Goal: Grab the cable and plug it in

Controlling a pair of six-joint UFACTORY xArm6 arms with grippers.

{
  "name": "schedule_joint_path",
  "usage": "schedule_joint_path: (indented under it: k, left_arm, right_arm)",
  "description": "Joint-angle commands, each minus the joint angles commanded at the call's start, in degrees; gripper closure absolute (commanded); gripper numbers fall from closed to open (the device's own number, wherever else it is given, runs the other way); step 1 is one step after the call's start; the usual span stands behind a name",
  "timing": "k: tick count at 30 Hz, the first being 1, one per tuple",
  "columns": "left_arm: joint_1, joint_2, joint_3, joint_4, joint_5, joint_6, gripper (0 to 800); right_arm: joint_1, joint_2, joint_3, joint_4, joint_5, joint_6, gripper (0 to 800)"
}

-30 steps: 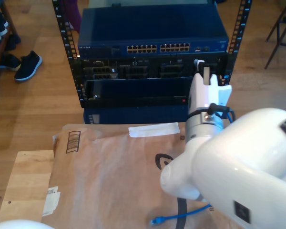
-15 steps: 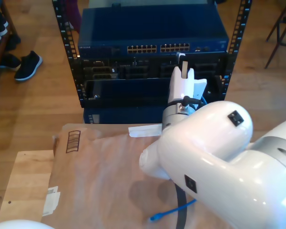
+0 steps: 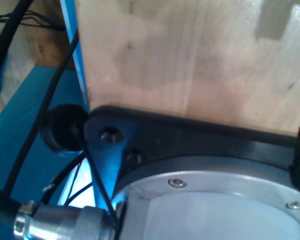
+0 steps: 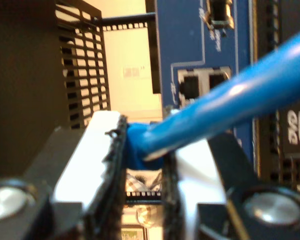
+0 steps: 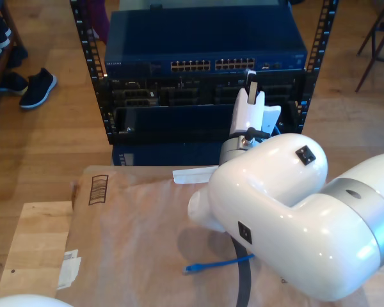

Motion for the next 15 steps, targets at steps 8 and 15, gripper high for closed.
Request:
schedule_joint_path:
  k: [8, 15]
  left_arm:
    - [0.0, -0.09, 0.0, 0.0, 0.0, 0.0, 1]
    - [-0.09, 0.0, 0.0, 0.0, 0.0, 0.0, 1]
  right_arm:
    - [-0.88, 2.29, -3.34, 1.05, 0.0, -1.41, 800]
    - [-1.76, 3.6, -5.54, 0.97, 0.09, -2.11, 800]
